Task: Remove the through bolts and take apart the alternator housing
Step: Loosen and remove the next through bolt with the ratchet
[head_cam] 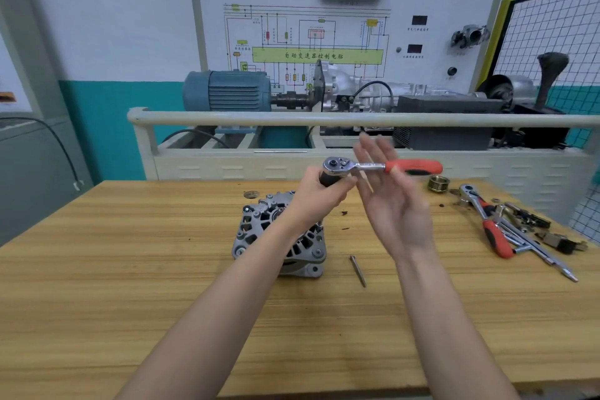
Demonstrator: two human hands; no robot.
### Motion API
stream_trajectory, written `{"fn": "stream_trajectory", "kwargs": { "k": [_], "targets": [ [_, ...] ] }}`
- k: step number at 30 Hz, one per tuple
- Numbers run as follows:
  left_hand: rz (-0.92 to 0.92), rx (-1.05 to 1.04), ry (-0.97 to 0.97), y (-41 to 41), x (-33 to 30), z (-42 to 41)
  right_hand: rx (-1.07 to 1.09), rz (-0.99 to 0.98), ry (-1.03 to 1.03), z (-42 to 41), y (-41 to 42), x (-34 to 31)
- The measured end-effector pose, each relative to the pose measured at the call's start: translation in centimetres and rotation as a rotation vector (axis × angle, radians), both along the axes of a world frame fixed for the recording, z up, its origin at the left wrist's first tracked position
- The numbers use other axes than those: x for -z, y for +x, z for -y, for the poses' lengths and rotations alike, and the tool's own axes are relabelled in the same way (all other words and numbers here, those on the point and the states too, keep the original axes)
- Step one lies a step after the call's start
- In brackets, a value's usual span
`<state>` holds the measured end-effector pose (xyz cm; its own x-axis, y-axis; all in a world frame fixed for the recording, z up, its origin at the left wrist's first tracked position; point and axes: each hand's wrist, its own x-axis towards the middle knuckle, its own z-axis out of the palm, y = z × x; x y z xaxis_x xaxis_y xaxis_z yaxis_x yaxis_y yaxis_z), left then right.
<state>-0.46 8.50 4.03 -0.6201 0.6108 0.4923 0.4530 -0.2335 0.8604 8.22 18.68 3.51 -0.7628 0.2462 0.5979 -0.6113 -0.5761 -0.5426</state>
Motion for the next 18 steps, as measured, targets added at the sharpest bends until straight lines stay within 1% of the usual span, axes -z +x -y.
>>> {"fn": "stream_trajectory", "kwargs": {
  "k": [3,5,7,9,11,12,15,18],
  "targets": [
    [0.01,-0.052,0.026,-0.1,0.0,-0.1,0.043,0.041,-0.151,0.6,0.0,-2.0],
    [0.031,-0.093,0.053,-0.1,0.0,-0.1,0.106,0.037,-0.149,1.3,0.4,-1.7],
    [0.052,-0.118,0.081,-0.1,-0.1,-0.1,0.178,0.004,-0.074,2.2,1.1,-0.1],
    [0.054,-0.121,0.08,0.0,-0.1,-0.1,0.27,-0.069,0.038,3.0,1.6,1.8],
    [0.055,-0.127,0.073,0.1,0.0,-0.1,0.366,-0.131,0.161,3.5,1.8,2.8],
    [0.057,-0.127,0.066,0.2,0.0,0.0,0.386,-0.141,0.182,3.6,1.8,2.7],
    [0.029,-0.102,0.016,0.4,-0.4,0.5,0.318,-0.059,0.054,2.5,1.3,0.8],
    [-0.027,-0.023,-0.055,-0.2,-1.3,1.3,0.277,0.066,0.047,0.6,-0.3,-1.3]
  ]
}}
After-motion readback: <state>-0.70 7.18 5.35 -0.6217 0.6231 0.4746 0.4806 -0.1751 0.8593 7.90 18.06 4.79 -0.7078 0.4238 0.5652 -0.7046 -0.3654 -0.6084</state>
